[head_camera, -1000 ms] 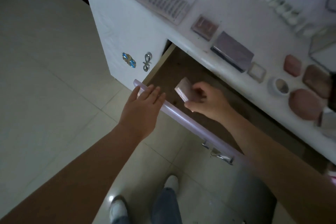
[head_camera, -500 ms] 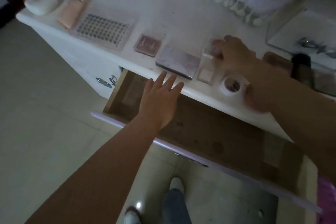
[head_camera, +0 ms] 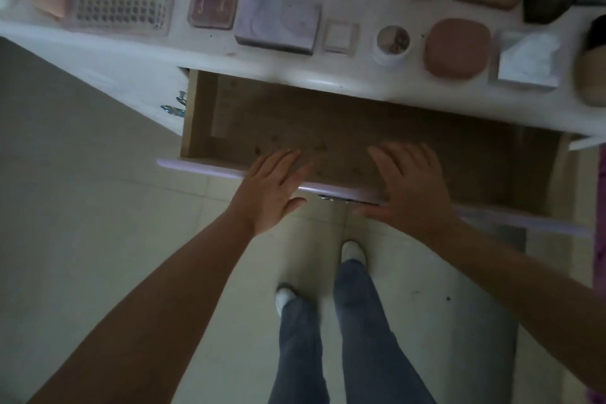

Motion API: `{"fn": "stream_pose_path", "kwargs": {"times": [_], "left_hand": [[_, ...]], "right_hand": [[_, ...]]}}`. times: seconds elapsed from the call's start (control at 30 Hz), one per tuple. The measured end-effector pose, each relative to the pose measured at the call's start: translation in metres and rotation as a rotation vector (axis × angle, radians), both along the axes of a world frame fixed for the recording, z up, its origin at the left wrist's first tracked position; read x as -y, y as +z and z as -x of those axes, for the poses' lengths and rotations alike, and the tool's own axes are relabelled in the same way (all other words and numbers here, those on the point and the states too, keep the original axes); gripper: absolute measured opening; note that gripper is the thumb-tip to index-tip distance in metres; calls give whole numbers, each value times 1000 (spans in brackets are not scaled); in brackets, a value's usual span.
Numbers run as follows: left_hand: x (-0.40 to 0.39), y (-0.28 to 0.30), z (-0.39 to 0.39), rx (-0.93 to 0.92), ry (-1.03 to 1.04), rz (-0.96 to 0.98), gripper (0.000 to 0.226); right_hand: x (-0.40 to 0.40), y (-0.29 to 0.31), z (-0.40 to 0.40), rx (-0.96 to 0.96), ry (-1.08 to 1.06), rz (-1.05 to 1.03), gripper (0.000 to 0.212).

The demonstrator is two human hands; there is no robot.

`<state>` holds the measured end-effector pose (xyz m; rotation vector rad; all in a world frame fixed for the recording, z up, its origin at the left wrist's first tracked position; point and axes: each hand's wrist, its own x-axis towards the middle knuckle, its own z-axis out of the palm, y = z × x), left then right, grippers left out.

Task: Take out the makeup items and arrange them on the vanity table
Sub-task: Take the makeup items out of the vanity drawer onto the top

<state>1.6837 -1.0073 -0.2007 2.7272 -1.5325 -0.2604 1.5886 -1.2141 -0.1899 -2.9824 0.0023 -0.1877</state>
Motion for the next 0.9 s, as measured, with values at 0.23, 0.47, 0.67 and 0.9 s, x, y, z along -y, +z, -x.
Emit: {"fn": "stream_pose_path", "kwargs": {"times": [0.23, 0.47, 0.67, 0.9], "left_hand": [[-3, 5, -8, 40, -150, -79, 42], [-3, 25, -23, 110, -96, 74, 39], [15, 19, -41, 171, 2, -24, 88], [48, 22, -80, 189, -4, -187, 102]], "right_hand": [[1, -23, 40, -88, -227, 145, 39], [5, -4, 33, 83, -427, 124, 41], [23, 5, 12, 40, -406, 108, 87], [51, 14, -26, -174, -318, 43, 105]]}}
